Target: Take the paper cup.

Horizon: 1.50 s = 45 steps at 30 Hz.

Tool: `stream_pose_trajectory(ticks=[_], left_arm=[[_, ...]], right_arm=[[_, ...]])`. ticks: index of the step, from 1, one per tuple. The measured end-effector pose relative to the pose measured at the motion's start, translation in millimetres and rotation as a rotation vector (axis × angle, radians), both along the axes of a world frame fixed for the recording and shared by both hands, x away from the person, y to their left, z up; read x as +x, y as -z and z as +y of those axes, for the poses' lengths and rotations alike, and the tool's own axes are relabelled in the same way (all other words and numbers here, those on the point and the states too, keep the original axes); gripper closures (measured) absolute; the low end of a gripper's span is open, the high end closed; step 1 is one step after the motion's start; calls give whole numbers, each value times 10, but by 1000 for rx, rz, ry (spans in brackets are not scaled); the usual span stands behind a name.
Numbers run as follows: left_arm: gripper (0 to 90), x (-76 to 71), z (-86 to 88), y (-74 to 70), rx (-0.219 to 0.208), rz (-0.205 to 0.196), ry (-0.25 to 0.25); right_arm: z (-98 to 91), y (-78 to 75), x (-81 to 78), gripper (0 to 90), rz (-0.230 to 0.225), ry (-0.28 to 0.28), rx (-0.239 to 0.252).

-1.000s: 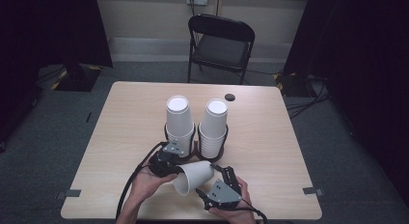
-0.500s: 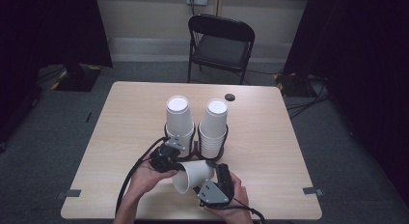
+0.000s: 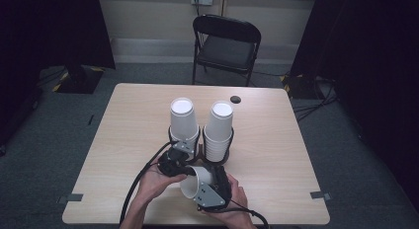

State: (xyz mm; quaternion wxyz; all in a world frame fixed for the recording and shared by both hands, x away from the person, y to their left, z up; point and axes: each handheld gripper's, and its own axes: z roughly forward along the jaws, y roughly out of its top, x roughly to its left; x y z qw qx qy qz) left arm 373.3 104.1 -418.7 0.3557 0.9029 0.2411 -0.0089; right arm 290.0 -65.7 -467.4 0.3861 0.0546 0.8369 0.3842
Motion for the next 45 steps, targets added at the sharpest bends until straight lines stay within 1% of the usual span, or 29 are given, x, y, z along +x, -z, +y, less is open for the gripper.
stream_pose_trajectory(ticks=[2, 3, 4, 6, 7, 9, 13, 16, 18, 19, 20, 21, 22, 23, 24, 25, 26, 27, 30, 31, 33, 34, 35, 36, 39, 42, 43, 44, 45], left_arm=[[866, 1, -8, 7, 0, 4, 0], [863, 2, -23, 16, -1, 5, 1], [855, -1, -37, 20, 4, 12, 5], [861, -12, -39, 28, -11, 11, 4], [862, -12, -39, 28, -11, 11, 4], [858, -15, -57, 37, -1, 16, 5], [850, -16, -66, 46, -8, 21, -1], [846, -17, -91, 45, -7, 21, -22], [841, -20, -100, 46, -6, 20, -24], [834, -23, -107, 48, -7, 18, -22], [825, -26, -109, 49, -6, 16, -22], [825, -27, -110, 51, -11, 12, -20], [825, -31, -110, 55, -17, 13, -21], [826, -34, -105, 60, -38, 8, -26], [830, -38, -102, 61, -52, 7, -36], [835, -40, -88, 72, -79, 11, -48], [840, -40, -88, 72, -79, 11, -48], [840, -42, -78, 80, -90, 9, -52], [838, -41, -47, 107, -116, 10, -66], [834, -36, -36, 115, -129, 9, -65], [825, -31, -17, 124, -150, 14, -76], [826, -30, -3, 123, -169, 11, -82], [825, -30, -3, 123, -169, 11, -82], [826, -39, 9, 111, -183, 0, -90], [825, -52, 24, 99, -193, -12, -94], [813, -74, 44, 82, -219, -33, -92], [799, -85, 49, 77, -227, -38, -94], [799, -103, 53, 77, -240, -55, -107], [786, -113, 64, 77, -246, -67, -110]], right_arm=[[4, 4, -1, 100, 1, -8, 4], [20, -4, -23, 110, -4, -36, 27], [31, -14, -36, 107, -7, -44, 40], [26, -17, -49, 108, -14, -44, 38], [21, -16, -51, 108, -11, -43, 41], [30, -15, -62, 106, -21, -43, 32], [28, -13, -67, 106, -20, -43, 40], [23, -17, -62, 106, -24, -35, 41], [18, -18, -60, 106, -23, -30, 47], [9, -19, -55, 106, -13, -30, 60], [-11, -20, -47, 107, 1, -31, 86], [-11, -20, -47, 107, 1, -31, 86], [-19, -17, -46, 110, 6, -32, 98], [-29, -15, -47, 111, 11, -32, 107], [-32, -18, -52, 111, 12, -11, 110], [-32, -21, -55, 111, 18, -4, 112], [-32, -21, -55, 111, 18, -4, 112], [-38, -20, -52, 111, 28, 0, 120], [-94, -28, -5, 111, 68, 6, 190], [-112, -34, 10, 112, 81, 16, 206], [-134, -47, 36, 111, 105, 32, 214], [-149, -56, 57, 111, 151, 30, 231], [-149, -56, 57, 111, 151, 30, 231], [-153, -49, 64, 111, 164, 29, 247], [-164, -40, 72, 111, 173, 32, 259], [-207, -27, 91, 111, 211, 32, 315], [-229, -16, 90, 112, 214, 35, 350], [-229, -16, 90, 112, 214, 35, 350], [-252, -7, 97, 112, 219, 44, 373]])
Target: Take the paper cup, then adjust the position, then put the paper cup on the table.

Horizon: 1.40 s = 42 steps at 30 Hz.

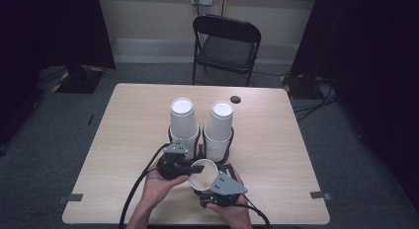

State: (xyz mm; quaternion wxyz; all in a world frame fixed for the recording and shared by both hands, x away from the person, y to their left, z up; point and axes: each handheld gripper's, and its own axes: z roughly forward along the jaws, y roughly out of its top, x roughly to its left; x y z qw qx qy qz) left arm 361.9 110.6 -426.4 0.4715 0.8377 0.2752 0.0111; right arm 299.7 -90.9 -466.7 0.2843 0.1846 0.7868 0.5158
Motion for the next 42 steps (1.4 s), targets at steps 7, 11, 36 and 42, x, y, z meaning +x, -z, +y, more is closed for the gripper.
stream_pose_trajectory(ticks=[7, 11, 36, 42], left_arm=[[697, -72, 105, 6, -91, -79, -78], [611, -123, 174, 8, -145, -127, -118], [223, -278, 552, 376, -216, -230, -293], [187, -321, 629, 456, -212, -253, -322]], right_arm=[[-59, 6, 20, 114, 30, 9, 38], [-102, 16, 32, 114, 51, 27, 61], [-687, -16, 112, 118, 101, 171, 245], [-874, -73, 202, 118, 90, 232, 256]])
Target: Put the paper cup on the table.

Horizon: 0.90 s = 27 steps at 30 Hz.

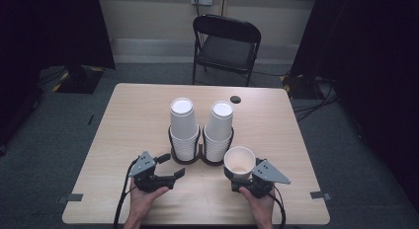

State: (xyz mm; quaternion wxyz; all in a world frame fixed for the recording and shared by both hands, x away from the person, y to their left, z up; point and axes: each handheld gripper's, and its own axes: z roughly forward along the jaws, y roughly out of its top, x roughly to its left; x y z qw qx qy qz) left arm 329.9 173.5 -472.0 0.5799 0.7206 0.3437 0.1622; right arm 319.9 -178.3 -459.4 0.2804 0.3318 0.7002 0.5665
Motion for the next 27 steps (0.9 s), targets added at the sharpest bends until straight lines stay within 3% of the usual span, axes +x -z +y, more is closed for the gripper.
stream_pose_trajectory(ticks=[12, 16, 19, 27], left_arm=[[158, 12, 67, 83, 22, -17, -52], [157, -43, 93, 152, -11, -17, -81], [156, -81, 94, 187, 7, -42, -129], [155, -97, 54, 243, 27, -77, -159]], right_arm=[[-271, -128, 219, 119, -7, 103, 26], [-304, -131, 293, 119, 1, 123, 29], [-315, -145, 402, 121, -1, 150, 15], [-359, -147, 681, 121, 6, 166, 27]])
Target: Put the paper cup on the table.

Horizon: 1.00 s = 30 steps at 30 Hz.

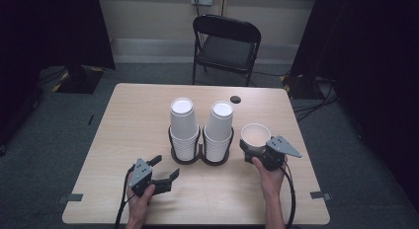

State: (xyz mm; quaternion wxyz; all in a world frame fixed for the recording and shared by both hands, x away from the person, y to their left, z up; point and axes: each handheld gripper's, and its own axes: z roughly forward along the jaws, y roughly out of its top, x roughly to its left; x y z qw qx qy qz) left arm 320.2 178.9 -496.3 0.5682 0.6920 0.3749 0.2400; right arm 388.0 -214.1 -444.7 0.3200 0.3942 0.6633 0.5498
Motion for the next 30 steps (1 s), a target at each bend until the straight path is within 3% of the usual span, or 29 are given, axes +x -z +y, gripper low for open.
stream_pose_trajectory(ticks=[3, 5, 8, 11, 17, 20, 30], left_arm=[[154, -10, -15, 0, 6, -7, -7], [154, -28, -26, -2, 33, -31, -19], [154, -44, -28, 5, 2, -33, -66], [154, -55, -13, 6, 4, -48, -60], [153, -55, 0, 8, -13, -45, -60], [154, -59, -4, 9, -15, -47, -60], [155, -65, -18, 9, -5, -51, -62]], right_arm=[[-14, -7, 73, 121, 5, -2, 24], [-24, -24, 144, 122, 2, 4, 25], [-54, -38, 286, 122, 10, 12, 33], [-61, -35, 353, 122, 18, 9, 37], [-70, 57, 546, 123, 46, 6, 44], [-38, 155, 655, 123, 67, 10, 7], [-88, 342, 753, 120, 120, 42, -1]])
